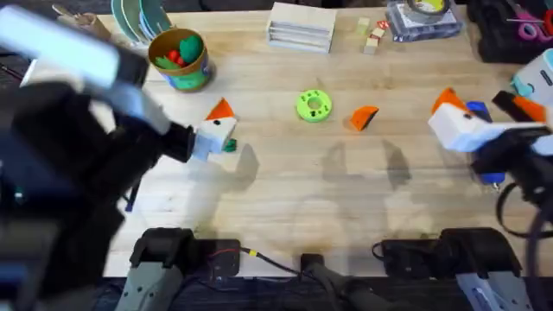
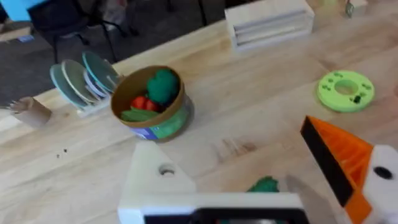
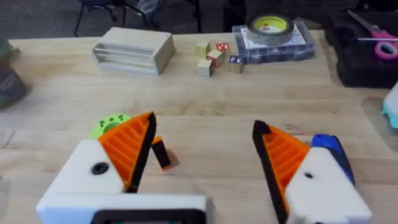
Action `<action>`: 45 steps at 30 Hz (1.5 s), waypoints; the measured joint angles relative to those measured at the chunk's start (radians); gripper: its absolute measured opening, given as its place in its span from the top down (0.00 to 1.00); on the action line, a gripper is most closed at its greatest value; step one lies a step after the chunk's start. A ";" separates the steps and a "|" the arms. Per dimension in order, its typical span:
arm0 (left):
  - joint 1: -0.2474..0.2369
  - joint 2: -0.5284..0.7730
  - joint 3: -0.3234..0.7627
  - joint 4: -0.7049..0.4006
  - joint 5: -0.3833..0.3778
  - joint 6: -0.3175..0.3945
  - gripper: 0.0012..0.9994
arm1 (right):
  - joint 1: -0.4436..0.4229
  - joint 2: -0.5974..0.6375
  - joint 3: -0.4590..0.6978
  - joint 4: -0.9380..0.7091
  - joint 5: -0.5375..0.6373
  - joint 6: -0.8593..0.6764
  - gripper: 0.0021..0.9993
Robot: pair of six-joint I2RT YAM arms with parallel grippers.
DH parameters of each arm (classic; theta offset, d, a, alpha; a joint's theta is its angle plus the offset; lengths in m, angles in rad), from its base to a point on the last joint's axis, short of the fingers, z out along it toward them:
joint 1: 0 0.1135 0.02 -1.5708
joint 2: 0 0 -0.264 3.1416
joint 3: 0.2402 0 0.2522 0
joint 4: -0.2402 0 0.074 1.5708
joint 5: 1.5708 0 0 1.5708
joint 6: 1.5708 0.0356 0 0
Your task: Pick up the gripper from the table and insert it into the empty holder that is missing its gripper. Then pick up a screw, insert it into the mounting hole, and use the screwdriver to tighten it. Finally, clean up the table by picking up the vegetable and placing it into the bucket.
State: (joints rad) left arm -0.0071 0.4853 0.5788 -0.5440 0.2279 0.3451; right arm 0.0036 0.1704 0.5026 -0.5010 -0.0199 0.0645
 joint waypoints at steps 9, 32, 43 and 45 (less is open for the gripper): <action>0.000 0.357 0.276 -0.291 0.019 0.132 0.01 | 0.000 0.091 0.122 -0.008 -0.023 0.004 0.01; 0.000 0.653 0.289 -0.409 -0.024 0.161 0.01 | 0.000 0.091 0.122 -0.013 -0.026 0.007 0.01; 0.000 0.607 0.288 -0.379 -0.042 0.164 0.39 | 0.000 0.091 0.122 -0.013 -0.026 0.008 0.01; 0.000 0.554 0.288 -0.365 -0.042 0.164 0.70 | 0.000 0.091 0.122 -0.013 -0.026 0.008 0.01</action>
State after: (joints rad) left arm -0.0071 1.0388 0.8665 -0.9087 0.1864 0.5095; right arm 0.0036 0.2615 0.6243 -0.5144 -0.0463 0.0723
